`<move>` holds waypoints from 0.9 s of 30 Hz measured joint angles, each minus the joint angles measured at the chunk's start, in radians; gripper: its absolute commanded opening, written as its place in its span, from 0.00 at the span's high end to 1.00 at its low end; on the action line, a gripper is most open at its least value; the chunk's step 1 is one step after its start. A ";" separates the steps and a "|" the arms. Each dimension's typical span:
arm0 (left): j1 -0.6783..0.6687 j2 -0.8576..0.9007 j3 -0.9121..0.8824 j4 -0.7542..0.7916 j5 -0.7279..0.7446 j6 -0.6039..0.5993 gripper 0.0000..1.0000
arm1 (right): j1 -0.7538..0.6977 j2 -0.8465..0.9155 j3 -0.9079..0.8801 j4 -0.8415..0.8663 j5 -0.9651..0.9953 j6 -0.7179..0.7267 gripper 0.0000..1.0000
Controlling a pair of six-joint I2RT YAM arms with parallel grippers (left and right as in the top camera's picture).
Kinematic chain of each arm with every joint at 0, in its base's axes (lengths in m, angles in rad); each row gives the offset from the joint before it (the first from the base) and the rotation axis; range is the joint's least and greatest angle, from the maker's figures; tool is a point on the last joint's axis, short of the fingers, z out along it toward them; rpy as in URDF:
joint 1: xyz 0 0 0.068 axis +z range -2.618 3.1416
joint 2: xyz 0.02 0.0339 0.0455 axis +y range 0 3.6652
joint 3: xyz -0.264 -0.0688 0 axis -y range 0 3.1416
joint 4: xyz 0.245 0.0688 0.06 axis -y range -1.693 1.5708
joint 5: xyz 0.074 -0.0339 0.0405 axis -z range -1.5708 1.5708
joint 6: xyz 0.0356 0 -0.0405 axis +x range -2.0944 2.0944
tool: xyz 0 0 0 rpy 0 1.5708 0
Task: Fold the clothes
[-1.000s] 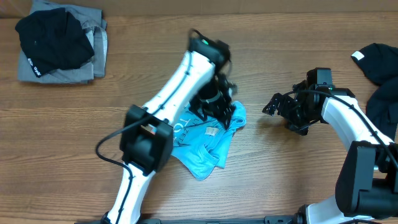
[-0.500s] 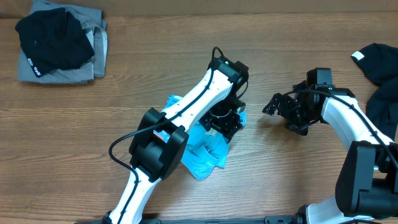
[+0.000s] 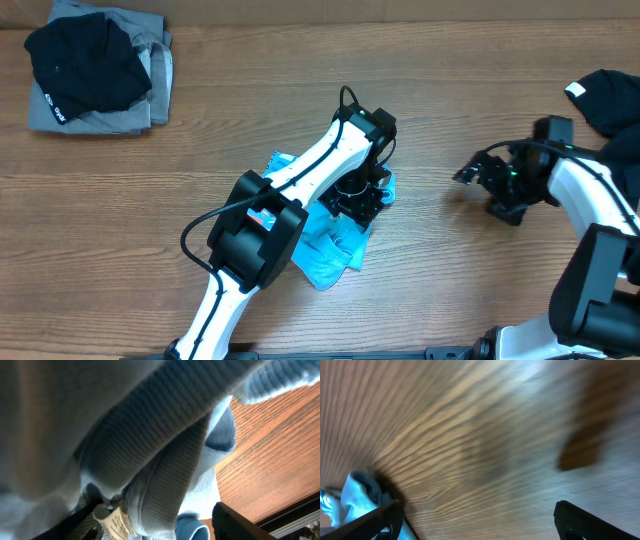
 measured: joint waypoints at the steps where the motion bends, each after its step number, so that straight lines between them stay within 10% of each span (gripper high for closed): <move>1: 0.000 0.000 -0.002 0.003 0.000 -0.003 0.53 | -0.016 0.000 0.000 -0.006 0.002 0.000 0.00; 8: -0.023 0.000 -0.004 0.006 0.000 -0.008 0.96 | -0.045 0.000 0.000 -0.026 0.006 -0.018 0.00; 22: -0.032 0.000 0.105 -0.085 0.016 -0.025 0.96 | -0.045 0.000 0.000 -0.008 0.007 -0.025 0.00; 27: -0.064 0.000 0.120 -0.088 0.036 -0.024 0.73 | -0.045 0.000 0.000 -0.008 0.007 -0.025 0.00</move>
